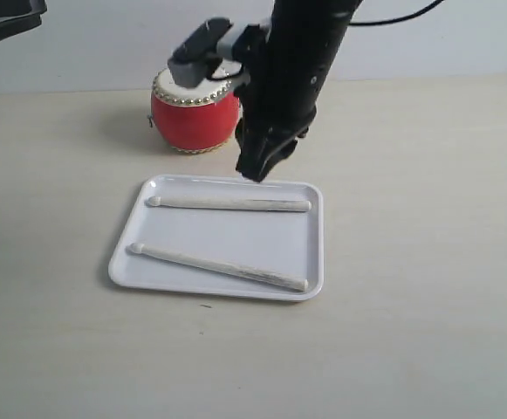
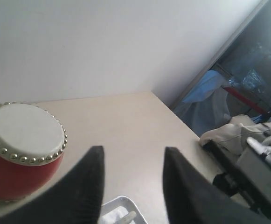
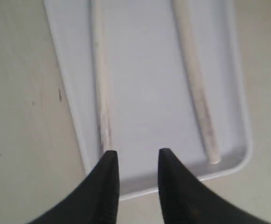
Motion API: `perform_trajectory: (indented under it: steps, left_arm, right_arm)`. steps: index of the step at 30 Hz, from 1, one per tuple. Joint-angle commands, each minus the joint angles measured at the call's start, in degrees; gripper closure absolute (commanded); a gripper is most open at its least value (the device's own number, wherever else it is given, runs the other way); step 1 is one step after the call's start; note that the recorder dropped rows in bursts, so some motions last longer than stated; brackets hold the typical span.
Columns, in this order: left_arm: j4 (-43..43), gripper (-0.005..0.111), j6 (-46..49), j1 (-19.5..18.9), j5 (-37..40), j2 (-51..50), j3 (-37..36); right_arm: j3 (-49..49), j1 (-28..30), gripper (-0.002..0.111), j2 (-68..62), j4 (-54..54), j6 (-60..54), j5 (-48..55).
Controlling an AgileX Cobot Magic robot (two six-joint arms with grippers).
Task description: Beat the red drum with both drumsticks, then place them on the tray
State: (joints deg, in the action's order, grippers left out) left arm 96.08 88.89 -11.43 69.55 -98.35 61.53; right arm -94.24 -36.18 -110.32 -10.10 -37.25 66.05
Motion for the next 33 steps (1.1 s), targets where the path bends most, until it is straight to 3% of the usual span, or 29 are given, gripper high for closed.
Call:
perform_trajectory:
  steps: [1, 2, 4, 9, 14, 17, 20, 33]
  left_arm:
    - [0.2, 0.097, 1.0, 0.0, 0.4, -0.1, -0.1]
    - [0.2, 0.106, 1.0, 0.0, 0.4, -0.1, -0.1]
    - [0.1, 0.106, 1.6, 0.0, 0.4, -0.1, -0.1]
    - [0.1, 0.107, 4.9, 0.1, -3.3, -0.1, -0.1]
    - [-2.7, 0.107, 3.3, 2.0, -24.3, 0.9, -0.4]
    - [1.0, 0.107, 3.3, 4.2, -38.0, 2.0, -2.3]
    - [3.8, 0.107, 7.6, 6.2, -45.0, 3.3, -3.2]
    - [3.9, 0.107, 15.2, 11.5, -48.9, 12.6, -6.6]
  right_arm:
    - [-0.5, -0.1, 0.096, 5.5, -0.9, 5.8, -6.3]
    - [-0.5, -0.1, 0.101, 6.4, -1.5, 7.2, -7.6]
    - [-0.4, -0.1, 0.108, 7.5, -2.2, 8.4, -9.2]
    - [-0.4, -0.1, 0.108, 8.3, -2.9, 11.1, -10.7]
    - [2.0, 0.0, 0.108, 8.9, -3.2, 11.9, -15.1]
    - [5.3, 0.0, 0.108, 10.7, -3.5, 11.9, -20.4]
    - [9.4, 0.6, 0.108, 13.3, -5.6, 11.9, -27.9]
    - [31.5, 6.4, 0.108, 24.9, -10.7, 11.4, -62.6]
